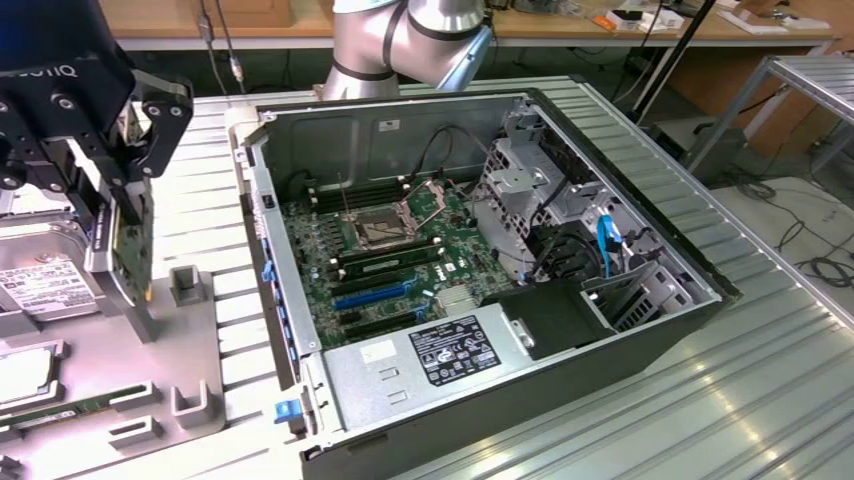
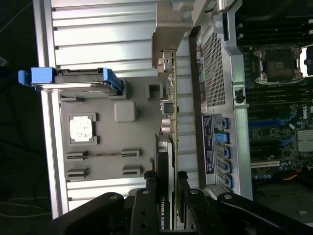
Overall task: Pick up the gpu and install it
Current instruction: 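Pick up the gpu and move the gpu toward the slot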
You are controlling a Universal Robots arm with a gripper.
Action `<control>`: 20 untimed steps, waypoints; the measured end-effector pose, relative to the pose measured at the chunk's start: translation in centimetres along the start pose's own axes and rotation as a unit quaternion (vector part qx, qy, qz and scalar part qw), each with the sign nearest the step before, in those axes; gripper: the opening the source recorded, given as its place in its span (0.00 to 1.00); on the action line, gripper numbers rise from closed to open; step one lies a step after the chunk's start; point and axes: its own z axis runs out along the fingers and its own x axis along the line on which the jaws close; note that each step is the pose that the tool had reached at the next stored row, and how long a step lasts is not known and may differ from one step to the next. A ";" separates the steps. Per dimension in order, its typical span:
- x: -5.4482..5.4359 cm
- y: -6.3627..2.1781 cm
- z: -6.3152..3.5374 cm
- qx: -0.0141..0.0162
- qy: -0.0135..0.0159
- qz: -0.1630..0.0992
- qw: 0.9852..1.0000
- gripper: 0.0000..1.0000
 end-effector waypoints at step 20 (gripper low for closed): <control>0.0 0.08 -1.80 0.000 0.000 0.000 1.000 0.27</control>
